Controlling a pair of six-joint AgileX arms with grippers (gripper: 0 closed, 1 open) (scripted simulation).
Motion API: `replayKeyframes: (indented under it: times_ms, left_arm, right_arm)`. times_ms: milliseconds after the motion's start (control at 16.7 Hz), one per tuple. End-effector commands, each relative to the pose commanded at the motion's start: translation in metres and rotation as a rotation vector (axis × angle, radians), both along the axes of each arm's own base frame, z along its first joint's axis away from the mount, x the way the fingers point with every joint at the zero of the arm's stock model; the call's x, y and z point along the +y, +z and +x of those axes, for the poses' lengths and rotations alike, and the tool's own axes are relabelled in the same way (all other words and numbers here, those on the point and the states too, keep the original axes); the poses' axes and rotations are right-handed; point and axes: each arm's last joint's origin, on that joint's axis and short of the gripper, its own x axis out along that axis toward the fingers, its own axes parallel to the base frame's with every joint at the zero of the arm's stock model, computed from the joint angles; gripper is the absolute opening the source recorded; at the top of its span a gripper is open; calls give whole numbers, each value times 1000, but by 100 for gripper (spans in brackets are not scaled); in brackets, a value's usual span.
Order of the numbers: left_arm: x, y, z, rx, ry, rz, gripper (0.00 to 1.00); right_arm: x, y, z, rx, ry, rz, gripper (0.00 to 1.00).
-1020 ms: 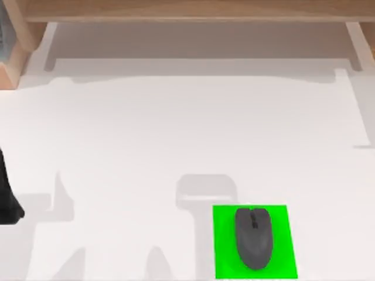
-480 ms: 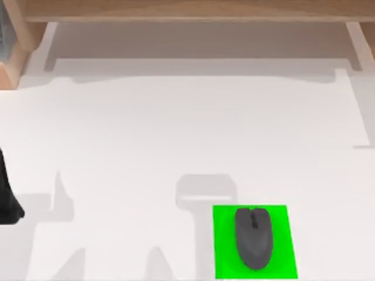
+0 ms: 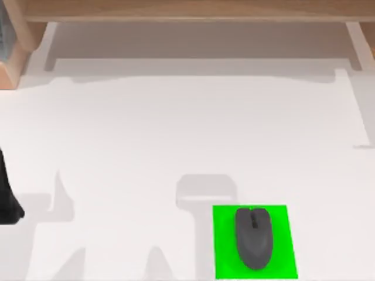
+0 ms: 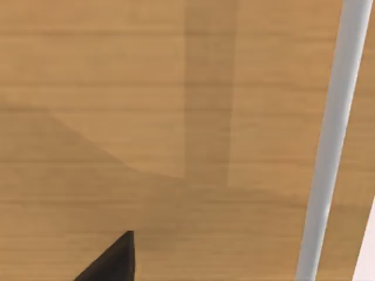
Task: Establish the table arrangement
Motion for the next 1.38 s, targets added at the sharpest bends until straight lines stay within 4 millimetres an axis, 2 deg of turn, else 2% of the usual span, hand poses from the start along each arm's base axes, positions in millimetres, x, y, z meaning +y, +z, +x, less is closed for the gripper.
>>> replayKeyframes:
  times_ms: [180, 960, 1380]
  left_arm:
    - [0, 0, 0, 0, 0, 0, 100]
    - [0, 0, 0, 0, 0, 0, 100]
    - [0, 0, 0, 0, 0, 0, 100]
  right_arm:
    - [0, 0, 0, 0, 0, 0, 100]
    - [0, 0, 0, 0, 0, 0, 2]
    - [0, 0, 0, 0, 0, 0, 0]
